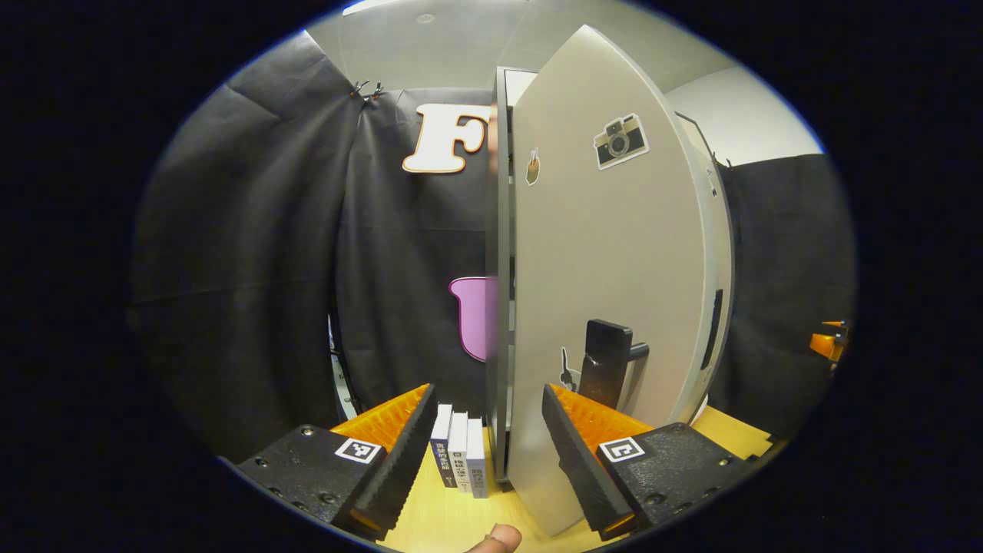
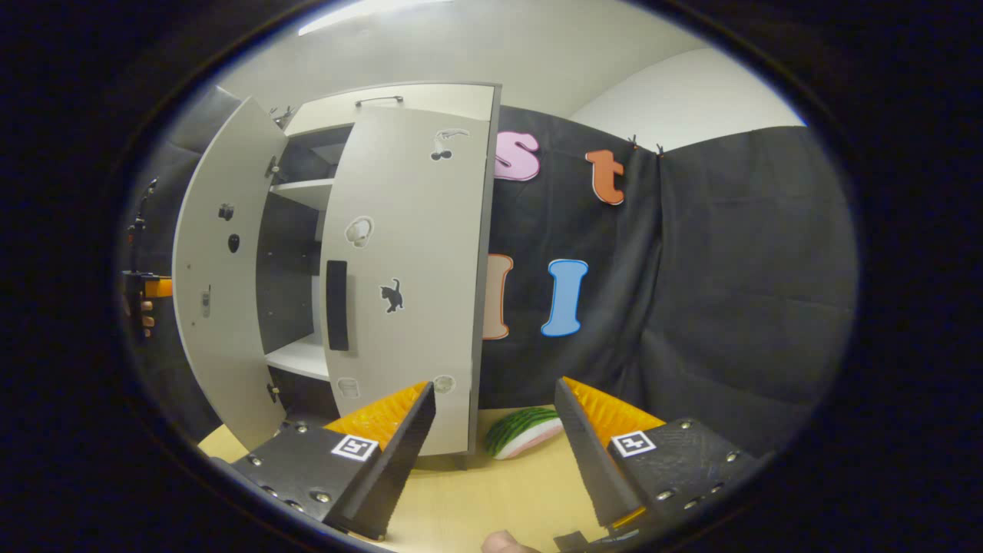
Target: Grasp the bottle in the cabinet with the left hand and place it on the coaster, then close the right door with the right hand and the left door with the left hand.
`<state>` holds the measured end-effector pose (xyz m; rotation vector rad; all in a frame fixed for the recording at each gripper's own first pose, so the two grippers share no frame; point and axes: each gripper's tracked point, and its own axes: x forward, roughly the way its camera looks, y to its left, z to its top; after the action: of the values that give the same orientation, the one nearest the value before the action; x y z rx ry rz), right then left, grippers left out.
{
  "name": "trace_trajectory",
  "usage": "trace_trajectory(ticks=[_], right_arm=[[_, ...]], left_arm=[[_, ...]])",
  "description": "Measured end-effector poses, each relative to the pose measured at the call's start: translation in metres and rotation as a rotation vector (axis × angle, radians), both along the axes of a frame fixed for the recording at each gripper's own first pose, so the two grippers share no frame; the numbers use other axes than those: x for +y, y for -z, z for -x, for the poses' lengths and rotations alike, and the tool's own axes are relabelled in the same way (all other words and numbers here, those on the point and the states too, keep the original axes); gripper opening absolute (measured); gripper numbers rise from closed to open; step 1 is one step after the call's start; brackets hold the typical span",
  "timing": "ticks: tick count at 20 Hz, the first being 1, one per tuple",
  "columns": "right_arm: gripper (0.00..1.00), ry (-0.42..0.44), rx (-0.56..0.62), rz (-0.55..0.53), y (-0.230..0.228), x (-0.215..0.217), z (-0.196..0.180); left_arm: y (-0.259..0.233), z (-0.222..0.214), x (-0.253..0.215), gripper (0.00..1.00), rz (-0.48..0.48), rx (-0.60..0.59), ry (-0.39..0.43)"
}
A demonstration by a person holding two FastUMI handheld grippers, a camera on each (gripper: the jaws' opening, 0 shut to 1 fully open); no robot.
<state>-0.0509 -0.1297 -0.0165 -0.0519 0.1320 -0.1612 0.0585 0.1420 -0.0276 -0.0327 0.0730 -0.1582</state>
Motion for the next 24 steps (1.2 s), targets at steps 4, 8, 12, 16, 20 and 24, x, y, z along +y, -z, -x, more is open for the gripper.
trace_trajectory(ticks=[4,8,12,16,20,24], right_arm=[[0.95,-0.008,-0.023,-0.015,-0.009,-0.014,-0.008],[0.95,-0.030,-0.027,-0.022,-0.006,-0.022,-0.020],[0.95,-0.068,-0.020,0.005,-0.001,-0.020,-0.027],[0.95,-0.097,-0.022,0.000,0.003,-0.013,-0.033],[0.95,-0.117,-0.026,-0.010,0.005,0.001,-0.038],[0.95,-0.142,-0.032,-0.023,0.004,0.020,-0.039]], left_arm=[[-0.004,0.006,-0.019,0.88,-0.008,-0.011,-0.020],[-0.006,0.010,-0.033,0.88,-0.006,-0.011,-0.036],[-0.005,0.011,-0.036,0.88,0.005,-0.016,-0.088],[-0.004,0.012,-0.040,0.87,0.025,0.000,-0.118],[-0.004,0.010,-0.053,0.90,0.030,0.009,-0.128],[-0.003,0.008,-0.073,0.88,0.062,0.014,-0.106]])
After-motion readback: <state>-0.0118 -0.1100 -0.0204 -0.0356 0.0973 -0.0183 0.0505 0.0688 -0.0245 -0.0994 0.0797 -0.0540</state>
